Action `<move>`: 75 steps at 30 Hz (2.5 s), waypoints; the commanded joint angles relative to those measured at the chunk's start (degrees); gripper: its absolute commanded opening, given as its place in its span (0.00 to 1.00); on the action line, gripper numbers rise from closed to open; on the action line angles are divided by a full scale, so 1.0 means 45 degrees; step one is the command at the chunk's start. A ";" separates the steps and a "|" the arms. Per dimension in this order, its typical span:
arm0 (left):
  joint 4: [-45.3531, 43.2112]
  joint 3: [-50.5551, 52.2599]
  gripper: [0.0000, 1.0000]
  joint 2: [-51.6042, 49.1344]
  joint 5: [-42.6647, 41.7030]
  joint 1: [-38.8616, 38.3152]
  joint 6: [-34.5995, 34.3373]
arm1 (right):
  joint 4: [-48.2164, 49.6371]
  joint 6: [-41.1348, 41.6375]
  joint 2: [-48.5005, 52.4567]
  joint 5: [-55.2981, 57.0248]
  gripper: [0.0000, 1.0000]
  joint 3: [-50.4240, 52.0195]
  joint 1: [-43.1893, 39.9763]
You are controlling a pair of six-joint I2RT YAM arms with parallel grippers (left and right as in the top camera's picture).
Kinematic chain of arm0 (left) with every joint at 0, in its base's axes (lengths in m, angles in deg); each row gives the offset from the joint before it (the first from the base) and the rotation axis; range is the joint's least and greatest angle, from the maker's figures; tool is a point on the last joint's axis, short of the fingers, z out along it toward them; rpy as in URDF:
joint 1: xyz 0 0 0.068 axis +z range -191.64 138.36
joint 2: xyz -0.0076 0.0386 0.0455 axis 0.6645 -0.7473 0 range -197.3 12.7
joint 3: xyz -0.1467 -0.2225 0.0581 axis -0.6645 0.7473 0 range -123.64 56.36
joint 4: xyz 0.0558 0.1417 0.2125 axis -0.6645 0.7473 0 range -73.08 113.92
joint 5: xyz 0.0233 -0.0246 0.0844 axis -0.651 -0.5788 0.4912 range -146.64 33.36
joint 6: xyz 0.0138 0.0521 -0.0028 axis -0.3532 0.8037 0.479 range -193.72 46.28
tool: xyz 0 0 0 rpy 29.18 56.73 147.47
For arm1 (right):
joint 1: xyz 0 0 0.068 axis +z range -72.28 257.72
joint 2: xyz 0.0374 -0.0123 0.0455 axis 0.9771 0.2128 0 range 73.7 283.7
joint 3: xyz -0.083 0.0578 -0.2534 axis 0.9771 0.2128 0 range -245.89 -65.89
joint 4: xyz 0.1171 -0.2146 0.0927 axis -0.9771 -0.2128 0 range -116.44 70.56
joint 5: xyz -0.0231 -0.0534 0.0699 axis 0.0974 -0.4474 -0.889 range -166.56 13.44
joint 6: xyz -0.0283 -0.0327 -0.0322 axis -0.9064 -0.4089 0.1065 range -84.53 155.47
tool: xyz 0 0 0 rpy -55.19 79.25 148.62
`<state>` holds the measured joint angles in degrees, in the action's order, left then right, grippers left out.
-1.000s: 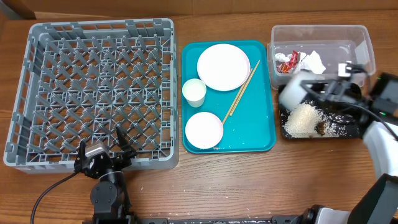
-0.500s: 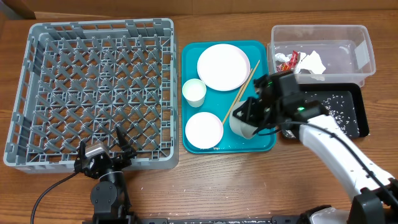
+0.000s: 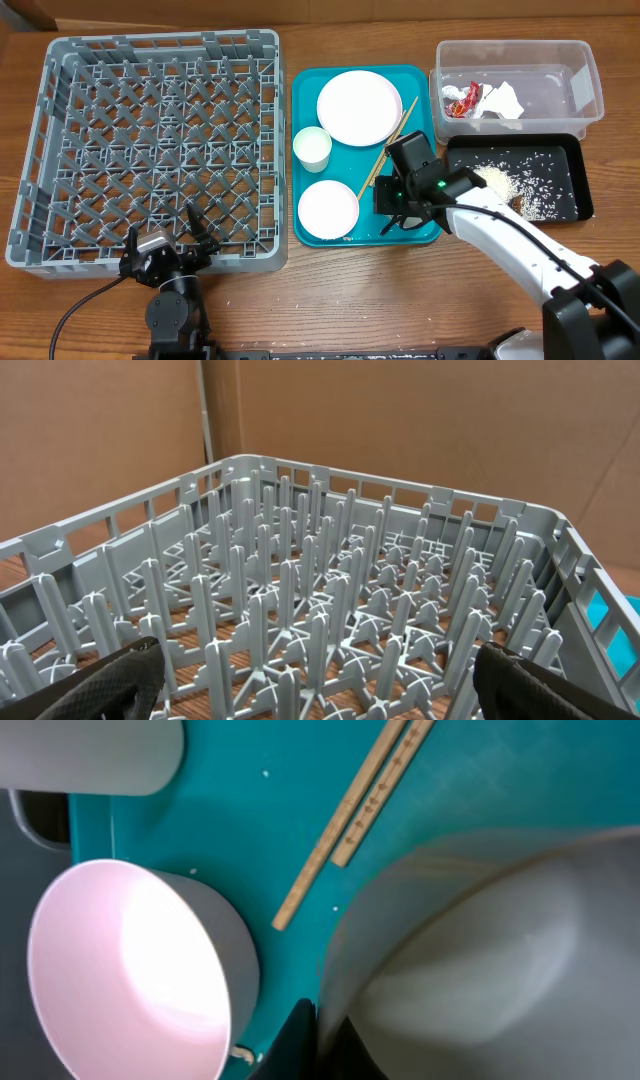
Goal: Sort waste into correct bins and load items into the dishwasher
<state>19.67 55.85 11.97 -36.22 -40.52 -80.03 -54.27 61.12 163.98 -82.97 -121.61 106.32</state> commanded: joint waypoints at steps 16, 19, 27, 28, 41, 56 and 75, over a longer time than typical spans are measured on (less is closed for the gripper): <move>-0.0010 0.0049 1.00 0.0107 0.0160 -0.0015 -0.0223 | -0.3803 -0.0724 0.0083 -0.1632 0.40 -0.4177 0.0058; -0.0010 0.0053 1.00 0.0107 0.0160 -0.0015 -0.0223 | -0.5022 -0.0704 0.0083 -0.1797 0.57 -0.5498 0.0058; -0.0010 0.0053 1.00 0.0107 0.0160 -0.0015 -0.0223 | -0.4741 -0.0699 0.0112 -0.2263 0.84 -0.5542 0.0058; -0.0010 0.0049 1.00 0.0107 0.0160 -0.0015 -0.0223 | -0.4770 -0.0646 0.0112 -0.2268 0.85 -0.5537 0.0063; -0.0010 0.0053 1.00 0.0107 0.0155 -0.0015 -0.0223 | -0.4483 0.1817 0.0112 -0.1025 0.79 -0.5489 0.0549; -0.0010 0.0049 1.00 0.0107 0.0155 -0.0015 -0.0223 | -0.4668 0.6183 0.0214 0.1739 0.63 -0.4906 0.1972; -0.0015 0.0053 1.00 0.0107 0.0146 -0.0015 -0.0228 | -0.5061 0.3099 0.1880 0.2181 0.64 -0.4775 0.2404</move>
<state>19.67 55.85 11.97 -36.22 -40.52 -80.03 -77.20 77.27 171.83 -73.20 -143.32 117.14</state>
